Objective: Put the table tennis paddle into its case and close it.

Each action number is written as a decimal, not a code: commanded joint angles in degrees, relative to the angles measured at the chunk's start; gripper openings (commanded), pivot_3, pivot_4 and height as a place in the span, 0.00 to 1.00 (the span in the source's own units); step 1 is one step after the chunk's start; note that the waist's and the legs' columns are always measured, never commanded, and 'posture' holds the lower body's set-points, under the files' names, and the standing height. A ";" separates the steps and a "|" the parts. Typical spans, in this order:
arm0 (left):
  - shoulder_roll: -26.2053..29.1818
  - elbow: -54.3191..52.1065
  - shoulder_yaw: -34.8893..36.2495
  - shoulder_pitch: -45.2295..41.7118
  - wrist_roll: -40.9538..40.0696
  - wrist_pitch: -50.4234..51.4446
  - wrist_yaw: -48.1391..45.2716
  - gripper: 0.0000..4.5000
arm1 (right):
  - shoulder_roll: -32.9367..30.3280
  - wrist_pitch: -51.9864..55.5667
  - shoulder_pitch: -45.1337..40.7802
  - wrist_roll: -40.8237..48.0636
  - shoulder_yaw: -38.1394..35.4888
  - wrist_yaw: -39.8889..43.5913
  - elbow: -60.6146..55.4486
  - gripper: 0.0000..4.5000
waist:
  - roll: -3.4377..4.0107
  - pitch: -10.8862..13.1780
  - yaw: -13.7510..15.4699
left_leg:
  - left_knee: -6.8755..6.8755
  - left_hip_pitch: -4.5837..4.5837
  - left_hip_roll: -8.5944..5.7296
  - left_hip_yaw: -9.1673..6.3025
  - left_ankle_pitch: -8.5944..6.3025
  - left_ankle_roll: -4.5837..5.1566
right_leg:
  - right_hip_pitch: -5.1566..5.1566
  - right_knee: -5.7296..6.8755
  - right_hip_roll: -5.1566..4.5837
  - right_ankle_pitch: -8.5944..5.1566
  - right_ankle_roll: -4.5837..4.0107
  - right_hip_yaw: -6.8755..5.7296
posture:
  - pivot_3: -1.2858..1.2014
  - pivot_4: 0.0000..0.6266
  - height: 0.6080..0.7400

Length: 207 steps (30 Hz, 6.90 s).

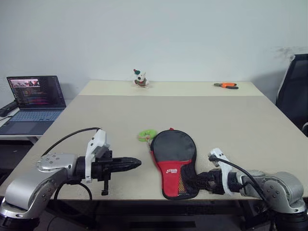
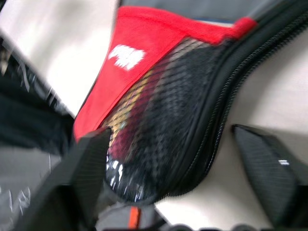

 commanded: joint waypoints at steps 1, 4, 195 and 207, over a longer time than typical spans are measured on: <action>-0.97 2.15 2.49 -2.35 2.61 -2.49 4.56 0.00 | -2.23 -10.79 -5.39 -1.21 2.12 6.37 0.46 0.99 | 0.00 0.00 -0.28 | 0.00 0.00 0.01 0.01 0.00 0.00 | -0.03 0.01 0.01 0.00 0.00 0.01 | 0.52 0.24 1.00; -3.55 5.47 2.40 -4.76 5.73 -3.00 10.96 0.00 | 0.75 -17.12 -10.80 -3.92 4.58 5.83 4.82 0.99 | -0.01 0.00 -0.44 | 0.02 0.00 0.07 0.00 0.00 0.00 | -0.06 0.05 0.09 0.00 0.00 0.03 | 0.52 0.24 1.00; -33.15 77.11 -18.08 -40.18 40.76 -44.16 -2.88 0.79 | 14.86 -57.09 -36.04 -37.87 15.01 1.03 64.64 1.00 | -0.51 -0.64 -1.11 | 0.18 -0.18 -0.19 0.04 0.02 -0.01 | -0.23 0.36 -0.16 0.17 -0.11 -0.08 | 0.52 0.24 1.00; -33.58 75.07 -19.80 -39.14 42.08 -46.99 -4.40 0.80 | 16.66 -58.44 -38.31 -38.72 11.90 0.57 70.27 0.33 | -0.50 -0.64 -1.15 | 0.17 -0.17 -0.18 0.05 0.02 -0.01 | -0.23 0.37 -0.15 0.17 -0.11 -0.05 | 0.52 0.24 1.00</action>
